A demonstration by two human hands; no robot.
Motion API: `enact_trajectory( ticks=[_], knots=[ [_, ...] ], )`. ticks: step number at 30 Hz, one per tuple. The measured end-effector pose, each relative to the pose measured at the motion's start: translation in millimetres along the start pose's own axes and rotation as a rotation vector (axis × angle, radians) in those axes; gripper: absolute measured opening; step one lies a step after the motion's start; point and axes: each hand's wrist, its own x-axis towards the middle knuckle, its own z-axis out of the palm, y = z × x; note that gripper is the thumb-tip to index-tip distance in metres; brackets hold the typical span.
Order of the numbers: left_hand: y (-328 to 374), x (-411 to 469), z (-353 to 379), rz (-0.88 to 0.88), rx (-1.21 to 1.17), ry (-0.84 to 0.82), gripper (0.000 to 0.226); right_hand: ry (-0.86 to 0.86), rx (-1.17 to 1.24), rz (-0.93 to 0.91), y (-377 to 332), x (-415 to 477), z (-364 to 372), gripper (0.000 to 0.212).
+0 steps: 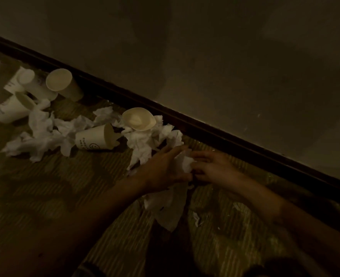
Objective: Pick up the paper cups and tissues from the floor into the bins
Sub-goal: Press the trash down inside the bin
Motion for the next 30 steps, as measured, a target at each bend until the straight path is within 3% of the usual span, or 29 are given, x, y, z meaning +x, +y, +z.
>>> enact_trajectory(
  ticks=[6, 10, 15, 19, 23, 28, 30],
  knots=[
    [4, 0, 11, 0.009, -0.149, 0.198, 0.051, -0.105, 0.262, 0.033, 2, -1, -3, 0.019],
    [3, -3, 11, -0.026, -0.319, 0.282, 0.019, 0.147, 0.227, 0.005, 7, 4, -8, 0.023],
    [14, -8, 13, -0.03, -0.563, 0.357, 0.032, 0.191, 0.127, 0.028, 14, -2, -7, 0.03],
    [27, -15, 14, -0.119, -0.768, 0.439, 0.069, 0.049, 0.256, 0.085, 14, -9, -3, 0.033],
    [34, -20, 10, -0.217, -0.849, 0.448, 0.078, -0.12, 0.384, 0.121, 6, -16, 10, 0.041],
    [39, -29, 15, -0.125, -0.788, 0.526, 0.028, -0.205, 0.484, 0.097, -6, -18, 24, 0.055],
    [36, -35, 19, -0.108, -0.739, 0.549, 0.023, -0.268, 0.49, 0.095, -9, -21, 31, 0.058]
  ],
)
